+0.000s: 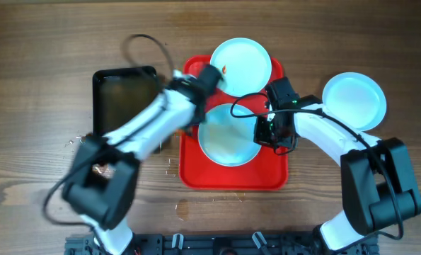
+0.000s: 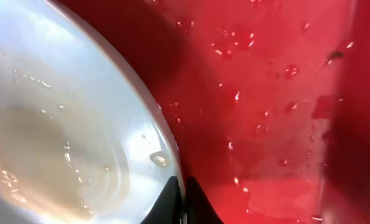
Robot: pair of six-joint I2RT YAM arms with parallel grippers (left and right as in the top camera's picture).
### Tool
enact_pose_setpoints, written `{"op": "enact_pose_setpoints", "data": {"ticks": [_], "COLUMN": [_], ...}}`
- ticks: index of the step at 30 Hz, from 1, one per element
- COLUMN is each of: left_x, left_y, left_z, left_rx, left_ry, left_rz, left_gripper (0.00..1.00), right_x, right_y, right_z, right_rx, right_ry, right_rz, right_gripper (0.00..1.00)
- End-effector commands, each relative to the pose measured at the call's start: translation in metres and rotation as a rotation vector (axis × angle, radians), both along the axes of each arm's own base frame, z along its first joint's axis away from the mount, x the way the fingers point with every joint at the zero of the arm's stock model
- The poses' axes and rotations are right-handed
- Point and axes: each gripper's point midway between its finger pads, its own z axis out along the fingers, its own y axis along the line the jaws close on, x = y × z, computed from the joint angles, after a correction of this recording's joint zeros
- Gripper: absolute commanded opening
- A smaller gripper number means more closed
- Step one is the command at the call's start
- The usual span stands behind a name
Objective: Clean dirty plates on tray and stack at the side
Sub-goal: 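Scrub the held plate with the sponge in the left gripper, then lift the plate with the right gripper and stack it on the side plate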
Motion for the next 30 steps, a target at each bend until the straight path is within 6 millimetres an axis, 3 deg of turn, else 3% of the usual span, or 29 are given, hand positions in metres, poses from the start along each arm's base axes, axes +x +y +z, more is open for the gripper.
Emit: {"op": "enact_pose_setpoints", "data": {"ticks": [1, 2, 3, 5, 6, 7, 8, 9, 10, 13, 14, 15, 16, 17, 19, 25, 30], "left_x": [0.011, 0.012, 0.012, 0.013, 0.011, 0.009, 0.006, 0.004, 0.001, -0.007, -0.008, -0.007, -0.006, -0.002, 0.002, -0.004, -0.006], "left_y": [0.017, 0.025, 0.046, 0.092, 0.112, 0.125, 0.133, 0.135, 0.138, 0.143, 0.143, 0.141, 0.136, 0.129, 0.122, 0.117, 0.117], "left_z": [0.054, 0.061, 0.068, 0.064, 0.056, 0.047, 0.034, 0.023, 0.012, -0.002, -0.003, -0.001, 0.004, 0.019, 0.042, 0.093, 0.101], "left_rx": [-0.187, -0.204, -0.201, -0.173, -0.161, -0.163, -0.192, -0.228, -0.251, -0.261, -0.260, -0.273, -0.300, -0.345, -0.390, -0.435, -0.437], "left_ry": [-0.066, -0.070, -0.077, -0.047, -0.025, -0.009, 0.020, 0.039, 0.053, 0.075, 0.076, 0.074, 0.066, 0.046, -0.005, -0.138, -0.158], "left_rz": [0.008, 0.016, 0.057, 0.136, 0.178, 0.215, 0.228, 0.225, 0.241, 0.262, 0.262, 0.259, 0.251, 0.237, 0.215, 0.177, 0.173], "left_gripper": [0.04, 0.04, 0.04, 0.04, 0.04, 0.04, 0.04, 0.04, 0.04, 0.05, 0.12, 0.28, 0.77, 0.78, 0.79, 0.82, 0.83], "right_x": [-0.001, -0.001, -0.001, 0.005, 0.008, 0.009, 0.010, 0.012, 0.014, 0.022, 0.029, 0.039, 0.050, 0.052, 0.050, 0.047, 0.038], "right_y": [-0.023, -0.022, -0.022, -0.020, -0.016, -0.012, -0.011, -0.012, -0.011, -0.016, -0.022, -0.028, -0.035, -0.039, -0.042, -0.049, -0.031], "right_z": [-0.011, -0.011, -0.011, -0.011, -0.010, -0.009, -0.009, -0.010, -0.010, 0.002, 0.018, 0.045, 0.097, 0.127, 0.154, 0.191, 0.205], "right_rx": [-0.117, -0.117, -0.116, -0.111, -0.091, -0.066, -0.063, -0.072, -0.071, -0.105, -0.145, -0.197, -0.288, -0.347, -0.450, -0.820, -0.901], "right_ry": [0.002, -0.002, -0.010, -0.046, -0.070, -0.082, -0.089, -0.097, -0.104, -0.138, -0.177, -0.251, -0.419, -0.521, -0.619, -0.768, -0.842], "right_rz": [-0.015, 0.003, 0.031, 0.105, 0.152, 0.193, 0.209, 0.207, 0.205, 0.198, 0.195, 0.195, 0.221, 0.215, 0.213, 0.230, 0.282], "right_gripper": [0.04, 0.04, 0.04, 0.04, 0.11, 0.32, 0.28, 0.12, 0.04, 0.04, 0.04, 0.04, 0.04, 0.04, 0.04, 0.04, 0.04]}}
